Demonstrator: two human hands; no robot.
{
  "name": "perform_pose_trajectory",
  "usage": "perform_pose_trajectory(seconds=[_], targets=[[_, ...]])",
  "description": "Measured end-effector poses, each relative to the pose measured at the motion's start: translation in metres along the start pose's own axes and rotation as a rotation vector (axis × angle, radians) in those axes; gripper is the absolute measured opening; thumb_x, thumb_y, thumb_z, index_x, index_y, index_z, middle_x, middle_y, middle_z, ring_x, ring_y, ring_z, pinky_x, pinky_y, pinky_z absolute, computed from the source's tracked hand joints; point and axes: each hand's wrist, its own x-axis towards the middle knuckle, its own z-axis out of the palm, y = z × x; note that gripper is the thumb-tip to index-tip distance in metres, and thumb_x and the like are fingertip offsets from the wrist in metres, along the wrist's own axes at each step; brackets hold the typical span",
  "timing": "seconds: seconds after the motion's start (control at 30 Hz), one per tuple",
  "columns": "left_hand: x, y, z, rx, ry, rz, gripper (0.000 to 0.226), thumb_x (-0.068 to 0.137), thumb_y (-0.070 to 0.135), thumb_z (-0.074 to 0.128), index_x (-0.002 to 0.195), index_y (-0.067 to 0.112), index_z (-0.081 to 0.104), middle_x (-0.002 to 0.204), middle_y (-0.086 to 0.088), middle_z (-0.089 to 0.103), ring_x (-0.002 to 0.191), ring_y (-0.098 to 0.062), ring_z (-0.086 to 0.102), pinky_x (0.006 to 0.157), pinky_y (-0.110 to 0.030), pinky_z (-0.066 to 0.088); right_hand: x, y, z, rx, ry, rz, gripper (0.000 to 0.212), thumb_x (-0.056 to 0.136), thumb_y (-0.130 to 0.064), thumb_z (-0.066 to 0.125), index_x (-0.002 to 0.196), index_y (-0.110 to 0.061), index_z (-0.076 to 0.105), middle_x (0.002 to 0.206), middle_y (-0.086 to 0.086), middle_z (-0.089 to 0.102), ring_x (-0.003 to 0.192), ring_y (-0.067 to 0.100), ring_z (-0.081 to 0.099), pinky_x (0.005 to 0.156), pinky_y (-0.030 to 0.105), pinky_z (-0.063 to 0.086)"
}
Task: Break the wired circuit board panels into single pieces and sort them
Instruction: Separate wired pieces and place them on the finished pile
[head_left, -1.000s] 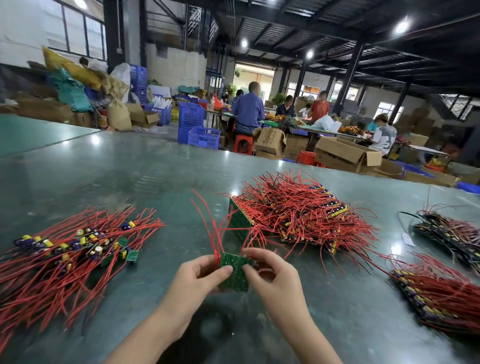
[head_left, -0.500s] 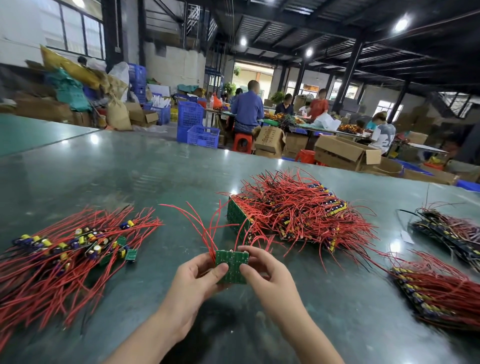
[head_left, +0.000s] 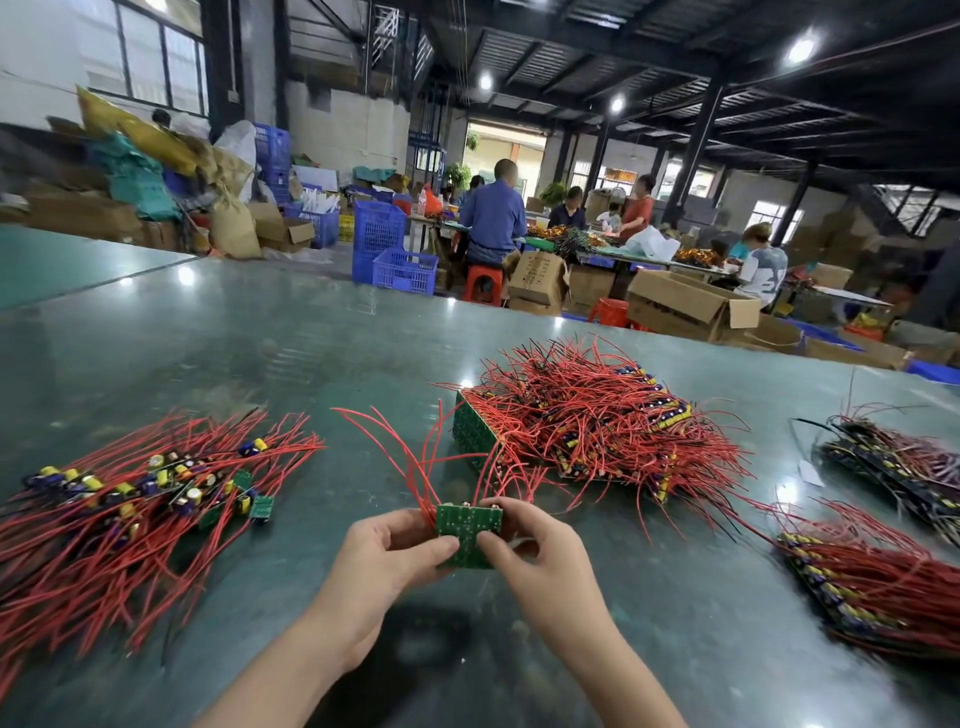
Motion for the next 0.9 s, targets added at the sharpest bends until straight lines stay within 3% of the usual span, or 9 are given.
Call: perform_pose_trajectory(seconds=[0.1,0.2,0.37,0.5,0.63,0.73,0.83,0.9], targets=[[-0.001,0.000,0.002,0.013,0.031,0.020,0.020,0.076,-0.011,0.065,0.088,0.002,0.072,0.086,-0.013,0.075,0.074,-0.015,0.070,0.068,-0.024,0.058,-0.002,0.000,0.003,0.004,-0.008,-0.007,0.032,0.082,-0.004,0.066,0.085,-0.036,0.064,0.078,-0.012,0.069,0.073,0.000,0.060,0.074,0.018,0.048],[-0.001,0.001,0.004,-0.003,0.058,0.032,0.020,0.075,-0.014,0.065,0.083,0.003,0.073,0.081,-0.011,0.075,0.068,-0.012,0.069,0.061,-0.019,0.056,-0.004,0.002,0.008,-0.009,0.026,-0.017,0.021,0.083,-0.006,0.066,0.089,-0.026,0.068,0.083,-0.006,0.069,0.078,0.009,0.060,0.078,0.026,0.048],[-0.002,0.003,0.004,-0.014,0.036,0.027,0.019,0.073,-0.008,0.068,0.074,0.008,0.077,0.084,-0.011,0.075,0.072,-0.012,0.070,0.067,-0.023,0.058,-0.004,0.001,0.008,-0.045,0.036,-0.055,0.015,0.085,-0.009,0.066,0.092,-0.021,0.069,0.084,-0.003,0.066,0.083,0.013,0.058,0.080,0.030,0.046],[-0.002,0.009,0.000,0.000,-0.023,-0.029,0.016,0.070,0.000,0.070,0.080,0.010,0.078,0.091,-0.013,0.074,0.080,-0.018,0.070,0.079,-0.033,0.056,0.001,0.000,-0.002,-0.089,-0.037,-0.082,0.020,0.087,-0.008,0.064,0.105,-0.018,0.067,0.097,-0.006,0.067,0.097,0.015,0.059,0.090,0.027,0.045],[-0.003,0.008,0.001,0.069,0.024,-0.032,0.018,0.079,-0.012,0.063,0.083,0.003,0.073,0.083,-0.012,0.074,0.071,-0.015,0.069,0.060,-0.025,0.058,-0.001,0.001,-0.002,-0.181,-0.039,-0.156,0.019,0.086,-0.010,0.064,0.101,-0.020,0.067,0.085,-0.025,0.057,0.092,0.002,0.052,0.085,0.015,0.040],[-0.004,0.008,0.003,0.077,0.035,-0.029,0.017,0.079,-0.014,0.063,0.083,0.000,0.070,0.079,-0.013,0.074,0.067,-0.016,0.069,0.062,-0.026,0.059,-0.001,0.002,-0.001,-0.206,-0.014,-0.174,0.021,0.084,-0.011,0.066,0.099,-0.025,0.066,0.082,-0.035,0.053,0.087,-0.014,0.047,0.079,0.004,0.033],[-0.004,0.008,0.003,0.073,0.046,-0.022,0.017,0.077,-0.014,0.065,0.080,0.002,0.071,0.078,-0.014,0.073,0.066,-0.017,0.068,0.064,-0.027,0.057,0.000,0.004,0.000,-0.210,-0.007,-0.161,0.026,0.083,-0.011,0.067,0.104,-0.026,0.065,0.088,-0.032,0.054,0.085,-0.019,0.047,0.078,0.001,0.032],[-0.004,0.007,0.002,0.074,0.045,-0.021,0.018,0.076,-0.014,0.065,0.080,0.002,0.072,0.080,-0.014,0.074,0.066,-0.016,0.068,0.064,-0.026,0.057,0.001,0.006,0.002,-0.197,0.002,-0.137,0.023,0.082,-0.011,0.068,0.102,-0.023,0.066,0.088,-0.024,0.061,0.086,-0.010,0.054,0.080,0.005,0.038]])
